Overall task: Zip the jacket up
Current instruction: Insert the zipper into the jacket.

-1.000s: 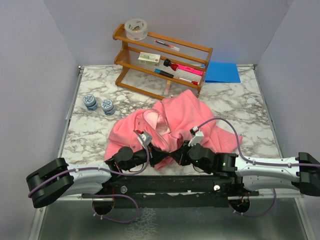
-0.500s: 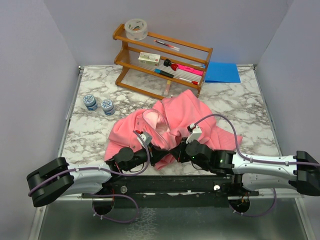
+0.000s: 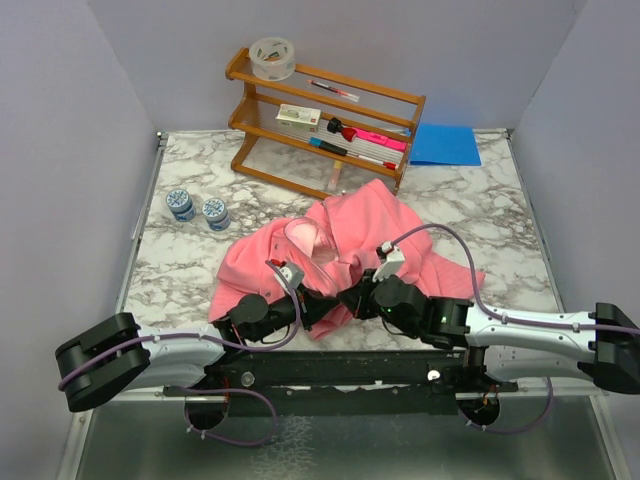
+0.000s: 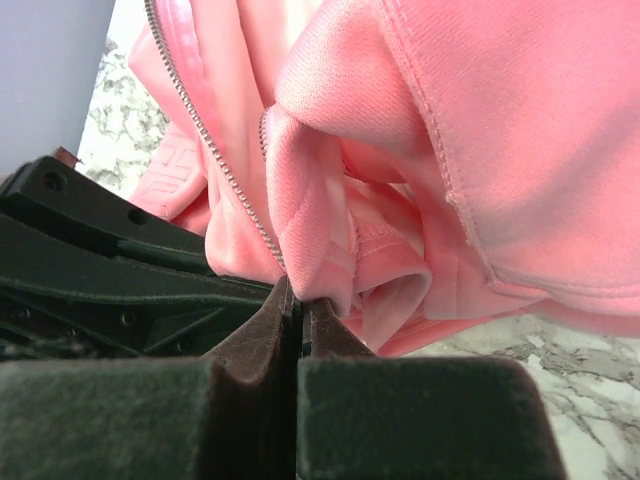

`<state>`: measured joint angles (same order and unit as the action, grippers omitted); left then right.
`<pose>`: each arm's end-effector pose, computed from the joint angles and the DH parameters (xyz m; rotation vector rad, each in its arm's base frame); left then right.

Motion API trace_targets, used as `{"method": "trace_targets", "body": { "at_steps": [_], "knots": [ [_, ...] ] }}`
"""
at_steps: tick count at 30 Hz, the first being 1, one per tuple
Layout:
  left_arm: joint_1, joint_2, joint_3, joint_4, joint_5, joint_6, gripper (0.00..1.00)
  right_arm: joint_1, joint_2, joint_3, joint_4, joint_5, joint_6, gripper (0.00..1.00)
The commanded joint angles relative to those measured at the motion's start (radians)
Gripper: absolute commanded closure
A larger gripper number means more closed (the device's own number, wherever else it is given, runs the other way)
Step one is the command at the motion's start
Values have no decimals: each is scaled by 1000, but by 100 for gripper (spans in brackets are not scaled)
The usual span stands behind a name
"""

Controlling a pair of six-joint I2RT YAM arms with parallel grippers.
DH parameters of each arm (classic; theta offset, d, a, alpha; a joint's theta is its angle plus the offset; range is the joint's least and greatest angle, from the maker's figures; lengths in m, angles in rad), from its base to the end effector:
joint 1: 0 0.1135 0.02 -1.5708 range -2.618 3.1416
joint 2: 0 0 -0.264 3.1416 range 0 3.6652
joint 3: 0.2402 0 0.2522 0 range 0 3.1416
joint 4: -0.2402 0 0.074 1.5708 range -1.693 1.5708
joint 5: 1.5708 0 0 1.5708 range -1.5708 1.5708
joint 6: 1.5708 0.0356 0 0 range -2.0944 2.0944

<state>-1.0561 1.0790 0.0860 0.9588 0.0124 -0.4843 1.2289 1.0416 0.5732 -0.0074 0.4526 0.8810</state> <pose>0.0926 -0.1647 0.1700 0.5014 1.6686 -1.1801 0.0906 0.2083 0.2358 -0.0727 2.1078 0.8704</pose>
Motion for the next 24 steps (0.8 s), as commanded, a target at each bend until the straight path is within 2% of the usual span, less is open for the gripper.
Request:
{"method": "trace_targets", "body": {
  "at_steps": [1, 7, 12, 24],
  "knots": [
    [-31, 22, -28, -140, 83, -3, 100, -19, -3, 110, 100, 106, 136, 100],
    [-33, 42, -20, -140, 89, -2, 100, -19, -6, 38, 252, 159, 302, 100],
    [-33, 53, -19, -140, 78, -4, 100, -19, -6, 37, 346, 202, 327, 100],
    [-33, 64, -15, -141, 78, -8, 100, -19, 41, 51, 531, 195, 346, 100]
  ]
}}
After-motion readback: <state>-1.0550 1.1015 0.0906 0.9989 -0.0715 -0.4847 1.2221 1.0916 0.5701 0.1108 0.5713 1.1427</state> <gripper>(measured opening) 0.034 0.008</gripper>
